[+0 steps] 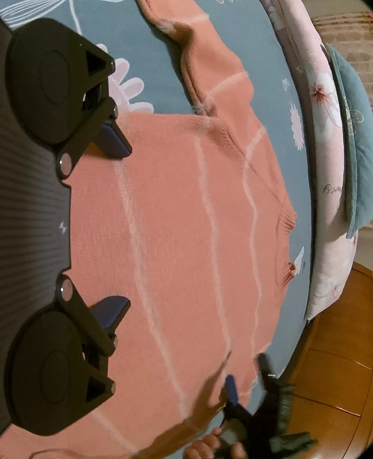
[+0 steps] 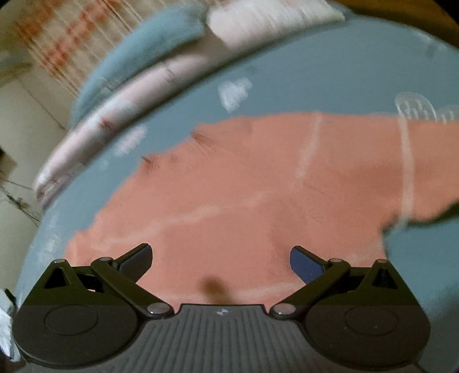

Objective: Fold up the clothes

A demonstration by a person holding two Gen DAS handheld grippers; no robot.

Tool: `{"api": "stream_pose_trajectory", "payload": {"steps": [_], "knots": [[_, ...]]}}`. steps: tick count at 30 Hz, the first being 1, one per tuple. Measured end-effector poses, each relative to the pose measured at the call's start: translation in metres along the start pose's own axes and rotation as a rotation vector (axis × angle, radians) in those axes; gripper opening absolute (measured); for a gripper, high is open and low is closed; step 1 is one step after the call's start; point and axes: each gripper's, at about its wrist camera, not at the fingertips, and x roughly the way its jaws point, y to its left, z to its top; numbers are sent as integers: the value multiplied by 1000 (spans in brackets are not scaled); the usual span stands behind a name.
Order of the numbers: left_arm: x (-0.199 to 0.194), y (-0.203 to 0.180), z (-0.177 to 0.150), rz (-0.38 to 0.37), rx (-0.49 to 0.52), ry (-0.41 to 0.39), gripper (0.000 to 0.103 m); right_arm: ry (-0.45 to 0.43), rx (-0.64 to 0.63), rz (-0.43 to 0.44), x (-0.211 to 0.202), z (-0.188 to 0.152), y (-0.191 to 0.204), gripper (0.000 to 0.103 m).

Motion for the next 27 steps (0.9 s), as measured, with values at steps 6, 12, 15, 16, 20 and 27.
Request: {"api": "stream_pose_trajectory", "payload": {"steps": [6,12,15,16,20,27], "knots": [[1,-1,-1,10,1,-6,102,9,-48,-158,-14,-12,-17,99],[0,-3,-2,15,7,-10,102,53,49,91,-62,-54,7,103],[0,-2,-3,10,5,-12,102,108,64,50,-68,-88,2,103],[0,-2,-3,8,6,-14,102,99,76,29,-73,-97,-7,103],[0,-2,-4,14,11,-17,102,33,132,-26,-117,-125,-38,103],[-2,-3,-5,19,10,-15,102,42,226,22,-169,-151,-23,103]]}}
